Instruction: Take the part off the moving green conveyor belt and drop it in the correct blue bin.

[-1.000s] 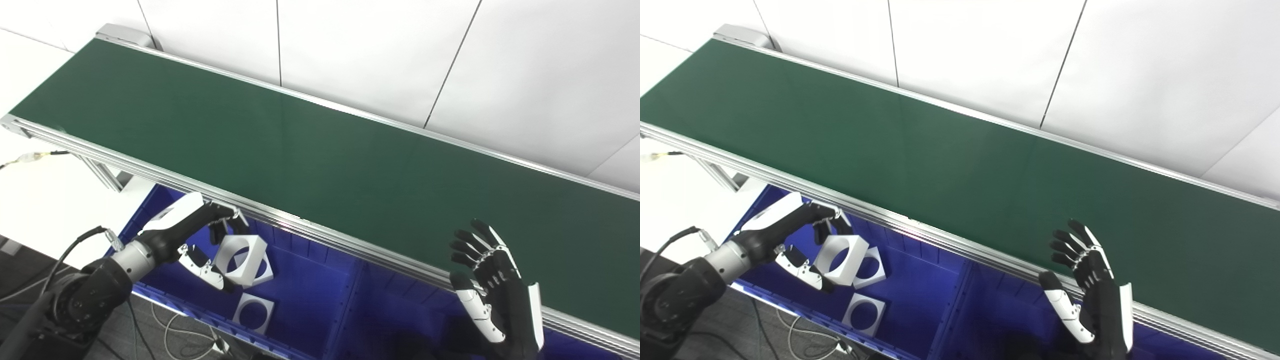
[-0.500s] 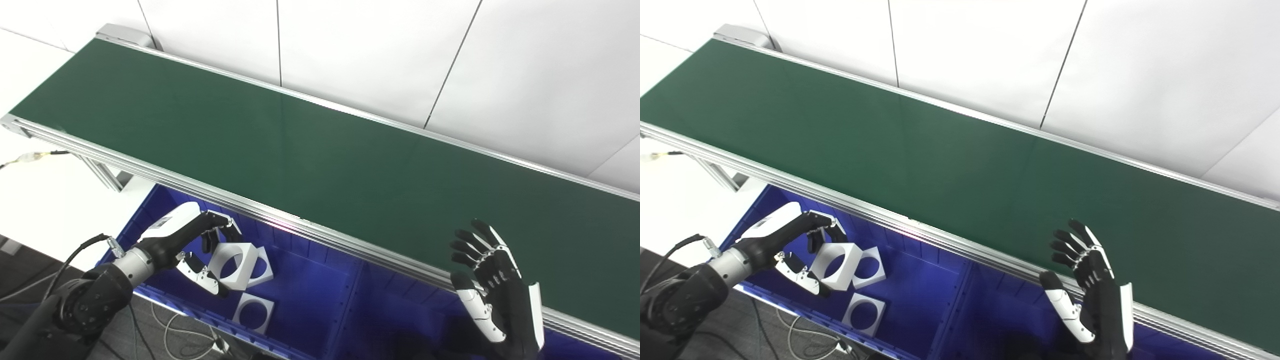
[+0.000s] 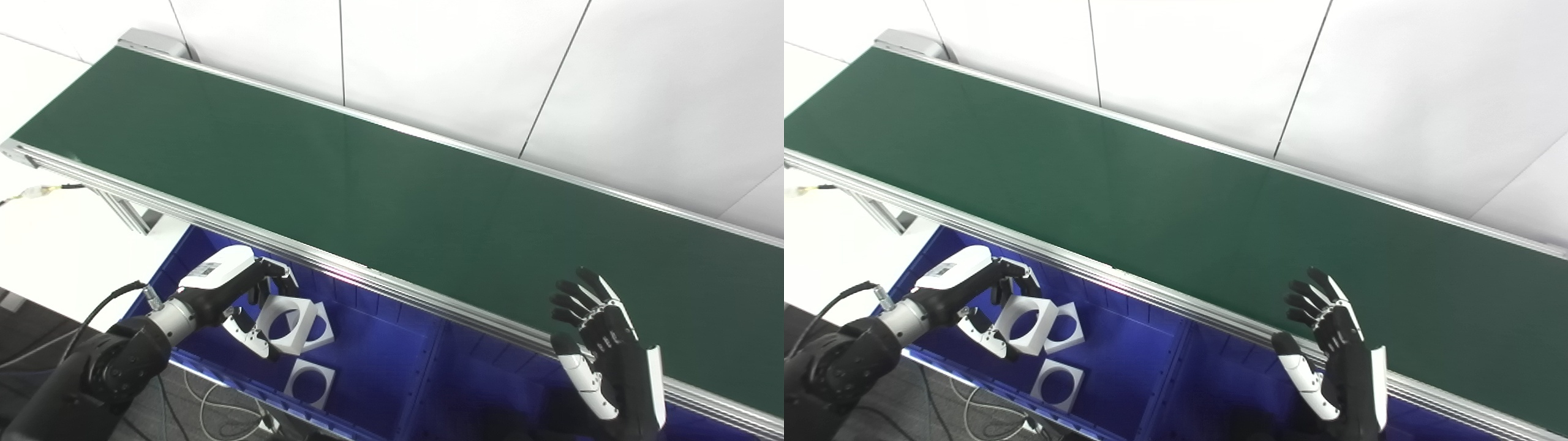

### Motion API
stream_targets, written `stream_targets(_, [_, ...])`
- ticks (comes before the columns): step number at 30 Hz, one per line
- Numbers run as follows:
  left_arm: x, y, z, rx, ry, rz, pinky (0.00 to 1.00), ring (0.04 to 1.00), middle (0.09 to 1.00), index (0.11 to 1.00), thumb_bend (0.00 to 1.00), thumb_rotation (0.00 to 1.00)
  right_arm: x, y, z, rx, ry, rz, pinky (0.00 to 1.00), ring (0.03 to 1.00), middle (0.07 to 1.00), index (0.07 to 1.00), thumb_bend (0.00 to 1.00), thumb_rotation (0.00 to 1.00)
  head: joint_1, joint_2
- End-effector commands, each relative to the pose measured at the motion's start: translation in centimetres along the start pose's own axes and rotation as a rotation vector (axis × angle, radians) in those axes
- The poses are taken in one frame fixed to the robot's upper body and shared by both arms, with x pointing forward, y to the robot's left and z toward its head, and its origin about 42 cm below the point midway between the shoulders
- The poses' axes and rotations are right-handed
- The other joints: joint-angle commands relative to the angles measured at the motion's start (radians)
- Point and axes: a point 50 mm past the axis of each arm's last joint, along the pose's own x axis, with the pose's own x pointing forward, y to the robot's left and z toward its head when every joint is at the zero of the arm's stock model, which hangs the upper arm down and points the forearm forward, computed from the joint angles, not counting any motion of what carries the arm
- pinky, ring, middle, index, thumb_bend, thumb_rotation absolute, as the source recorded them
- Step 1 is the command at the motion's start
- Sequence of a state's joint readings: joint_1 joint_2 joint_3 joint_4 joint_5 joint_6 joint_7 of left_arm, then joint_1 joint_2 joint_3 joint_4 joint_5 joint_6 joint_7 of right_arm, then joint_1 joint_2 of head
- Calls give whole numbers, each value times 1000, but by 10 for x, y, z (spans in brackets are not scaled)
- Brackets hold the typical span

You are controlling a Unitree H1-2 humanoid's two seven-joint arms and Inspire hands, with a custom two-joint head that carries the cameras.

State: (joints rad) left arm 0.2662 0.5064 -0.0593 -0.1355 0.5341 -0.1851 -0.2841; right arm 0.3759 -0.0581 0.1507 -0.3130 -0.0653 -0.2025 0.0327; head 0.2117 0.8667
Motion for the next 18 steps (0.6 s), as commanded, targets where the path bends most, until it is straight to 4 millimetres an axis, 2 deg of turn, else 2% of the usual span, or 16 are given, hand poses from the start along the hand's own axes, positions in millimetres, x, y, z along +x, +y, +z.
stream_targets(1, [0,13,4,20,-31,47,391,406,480,517,501,0,2,2,9,0,-43,5,671,732,770,853,664,561,-1,0])
stream_targets(3, [0,13,4,15,-25,48,404,417,494,514,502,0,2,2,9,0,-44,5,669,730,769,851,666,562,-4,-2])
stream_targets(5, [-1,14,5,23,-8,41,460,434,504,513,502,0,2,2,8,1,-43,5,668,729,769,851,669,563,-2,-3])
stream_targets(6, [-1,14,5,30,-1,37,542,562,615,504,511,24,2,2,8,1,-42,5,668,730,770,851,671,565,-2,-4])
stream_targets(7, [-2,15,6,43,9,23,563,595,642,502,513,30,1,2,8,1,-41,5,668,730,770,852,672,566,-3,-8])
stream_targets(8, [-2,16,7,52,15,9,636,691,730,655,680,15,1,2,8,2,-41,5,670,731,771,852,672,566,-4,-7])
stream_targets(9, [-3,17,7,58,22,-3,700,778,814,767,796,6,2,2,8,0,-41,6,671,731,772,852,672,565,-7,-8])
stream_targets(10, [-3,18,7,62,27,-10,739,827,868,826,862,3,2,2,8,-2,-41,7,669,731,772,852,671,569,-9,-8])
stream_targets(13, [-2,20,8,71,45,-22,781,895,959,924,962,0,2,3,8,-1,-39,5,669,731,771,852,674,572,-11,-11])
stream_targets(18, [0,21,8,80,45,-18,790,902,984,970,1000,7,3,3,7,-2,-41,7,669,731,771,852,686,581,-10,-14])
